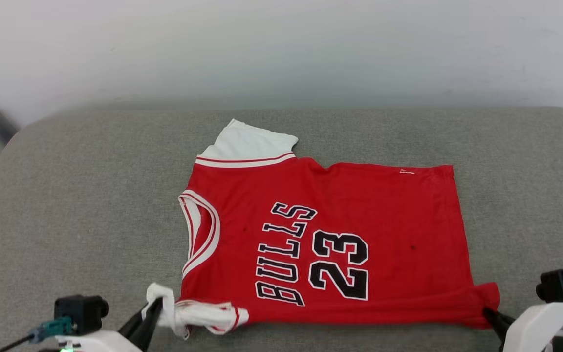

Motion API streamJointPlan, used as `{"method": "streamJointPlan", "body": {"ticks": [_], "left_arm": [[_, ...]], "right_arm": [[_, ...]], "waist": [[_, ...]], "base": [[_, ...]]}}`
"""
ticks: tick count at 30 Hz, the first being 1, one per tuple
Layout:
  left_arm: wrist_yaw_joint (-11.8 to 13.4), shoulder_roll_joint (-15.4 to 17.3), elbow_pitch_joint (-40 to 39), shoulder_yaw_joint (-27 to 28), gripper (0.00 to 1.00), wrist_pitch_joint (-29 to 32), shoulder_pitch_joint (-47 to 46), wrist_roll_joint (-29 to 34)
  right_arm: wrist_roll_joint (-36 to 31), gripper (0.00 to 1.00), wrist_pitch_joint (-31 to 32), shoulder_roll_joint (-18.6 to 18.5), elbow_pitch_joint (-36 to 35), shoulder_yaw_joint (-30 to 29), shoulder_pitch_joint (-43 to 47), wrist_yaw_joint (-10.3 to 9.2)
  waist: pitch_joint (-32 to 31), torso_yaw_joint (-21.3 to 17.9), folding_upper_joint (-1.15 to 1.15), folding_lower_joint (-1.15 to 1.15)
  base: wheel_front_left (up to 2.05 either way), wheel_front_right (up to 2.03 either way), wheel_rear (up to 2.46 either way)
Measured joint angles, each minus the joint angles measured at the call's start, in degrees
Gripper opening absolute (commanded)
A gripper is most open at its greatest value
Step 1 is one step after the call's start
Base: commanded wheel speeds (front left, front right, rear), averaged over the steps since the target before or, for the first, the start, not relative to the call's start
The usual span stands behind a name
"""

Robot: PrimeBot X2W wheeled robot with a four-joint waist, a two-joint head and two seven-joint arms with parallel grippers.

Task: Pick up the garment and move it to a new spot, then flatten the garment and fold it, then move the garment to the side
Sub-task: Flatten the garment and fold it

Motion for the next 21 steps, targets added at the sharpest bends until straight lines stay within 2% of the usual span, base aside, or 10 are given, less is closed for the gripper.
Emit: {"method": "streamJointPlan", "body": {"ticks": [5,12,18,19,21], "left_arm": [[-2.9,-1.9,4.8,0.2,0.00,0.2,-7.4,0.9],[-8.3,-5.8,13.6,-0.6,0.00,0.3,-17.7,1.6],[-12.6,-8.8,22.4,-2.3,0.00,1.6,-23.1,1.5],[-13.4,-9.2,23.7,-2.6,0.00,2.1,-23.8,1.3],[-14.8,-9.9,26.0,-3.2,0.00,2.8,-25.0,1.2]], "right_arm": [[-0.5,0.00,-2.3,0.0,4.5,0.5,-6.4,0.00],[-1.4,0.00,-5.0,-0.3,12.7,1.9,-14.8,0.00],[-2.2,0.00,-7.6,-0.4,19.5,4.1,-19.1,0.00],[-2.4,0.04,-8.8,-0.5,20.3,4.4,-19.9,0.00],[-2.6,0.49,-10.8,-0.6,22.3,5.2,-21.5,0.00]], "waist": [[1.3,0.4,0.00,0.00],[5.0,1.0,0.00,0.01],[8.5,1.4,0.00,0.01],[9.1,1.4,0.00,0.01],[10.1,1.2,0.00,0.01]], "base": [[0.00,0.00,0.00],[0.00,0.00,0.00],[0.00,0.00,0.00],[0.00,0.00,0.00],[0.00,0.00,0.00]]}}
